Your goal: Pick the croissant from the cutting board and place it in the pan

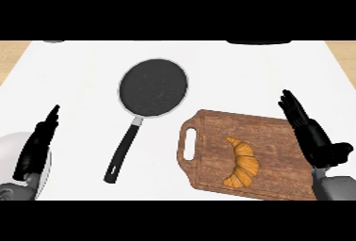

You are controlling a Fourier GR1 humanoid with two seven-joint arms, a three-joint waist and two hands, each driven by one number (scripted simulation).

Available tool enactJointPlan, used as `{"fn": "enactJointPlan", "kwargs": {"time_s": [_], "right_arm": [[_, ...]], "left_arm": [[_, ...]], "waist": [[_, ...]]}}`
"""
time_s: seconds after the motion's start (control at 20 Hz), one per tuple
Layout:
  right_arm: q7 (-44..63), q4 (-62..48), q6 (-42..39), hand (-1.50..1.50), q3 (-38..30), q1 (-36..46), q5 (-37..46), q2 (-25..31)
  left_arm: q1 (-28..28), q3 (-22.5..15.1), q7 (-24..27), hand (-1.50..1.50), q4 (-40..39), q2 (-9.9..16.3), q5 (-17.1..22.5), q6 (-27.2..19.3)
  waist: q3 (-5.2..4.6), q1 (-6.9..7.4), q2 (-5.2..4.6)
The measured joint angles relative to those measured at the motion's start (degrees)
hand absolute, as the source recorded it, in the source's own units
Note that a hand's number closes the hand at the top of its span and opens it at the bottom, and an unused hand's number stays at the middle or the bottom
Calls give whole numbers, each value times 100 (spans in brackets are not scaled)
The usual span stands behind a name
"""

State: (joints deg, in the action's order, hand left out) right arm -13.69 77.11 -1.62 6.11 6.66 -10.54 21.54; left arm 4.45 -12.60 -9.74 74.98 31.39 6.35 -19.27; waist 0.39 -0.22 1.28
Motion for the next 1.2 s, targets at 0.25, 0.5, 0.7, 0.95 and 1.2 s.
{"fn": "enactJointPlan", "kwargs": {"time_s": [0.25,0.5,0.7,0.95,1.2], "right_arm": [[112,495,-604,150,-177,466,-581,56],[181,1183,-394,150,-348,283,-150,596],[-163,1959,-308,-150,-538,-693,303,1039],[-522,2466,-514,-150,-1023,-1502,707,1710],[50,3100,-749,-150,-1097,-1345,1029,2065]], "left_arm": [[274,240,135,0,543,-334,370,54],[386,399,217,0,1056,-774,927,167],[406,509,148,0,1281,-889,1106,194],[442,643,103,0,1373,-881,1244,386],[492,704,156,0,1313,-979,1229,529]], "waist": [[-29,32,-61],[-48,-88,-44],[-45,-149,-61],[-42,-118,-91],[-44,-34,-112]]}}
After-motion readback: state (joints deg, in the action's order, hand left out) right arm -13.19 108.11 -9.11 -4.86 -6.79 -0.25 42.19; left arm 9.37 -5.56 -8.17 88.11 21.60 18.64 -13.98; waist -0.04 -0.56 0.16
